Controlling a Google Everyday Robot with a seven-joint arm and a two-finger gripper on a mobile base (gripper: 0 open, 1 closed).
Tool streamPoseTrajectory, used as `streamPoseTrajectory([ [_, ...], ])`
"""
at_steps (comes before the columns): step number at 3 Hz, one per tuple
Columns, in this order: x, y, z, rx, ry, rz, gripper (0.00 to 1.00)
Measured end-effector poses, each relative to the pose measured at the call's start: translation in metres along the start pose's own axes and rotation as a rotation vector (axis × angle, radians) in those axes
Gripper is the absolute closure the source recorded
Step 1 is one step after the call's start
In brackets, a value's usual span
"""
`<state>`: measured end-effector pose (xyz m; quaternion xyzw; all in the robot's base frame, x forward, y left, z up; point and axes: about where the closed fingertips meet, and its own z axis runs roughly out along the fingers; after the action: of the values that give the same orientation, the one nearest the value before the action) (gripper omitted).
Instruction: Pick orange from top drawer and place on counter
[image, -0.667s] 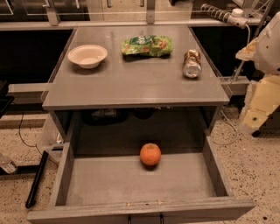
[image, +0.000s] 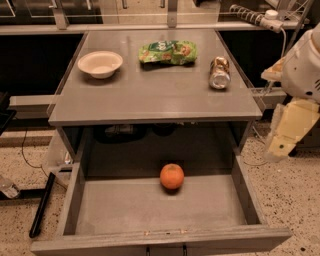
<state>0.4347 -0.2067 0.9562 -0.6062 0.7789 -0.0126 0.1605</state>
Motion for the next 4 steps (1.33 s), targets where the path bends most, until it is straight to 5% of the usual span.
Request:
streamPoseTrajectory([
  [2, -0.009, 0.05, 0.077, -0.058, -0.208, -0.024, 0.0],
  [3, -0.01, 0.065, 0.12, -0.037, -0.35, -0.009, 0.0],
  [4, -0.022, 0.054, 0.153, 0.03, -0.435, 0.012, 0.0],
])
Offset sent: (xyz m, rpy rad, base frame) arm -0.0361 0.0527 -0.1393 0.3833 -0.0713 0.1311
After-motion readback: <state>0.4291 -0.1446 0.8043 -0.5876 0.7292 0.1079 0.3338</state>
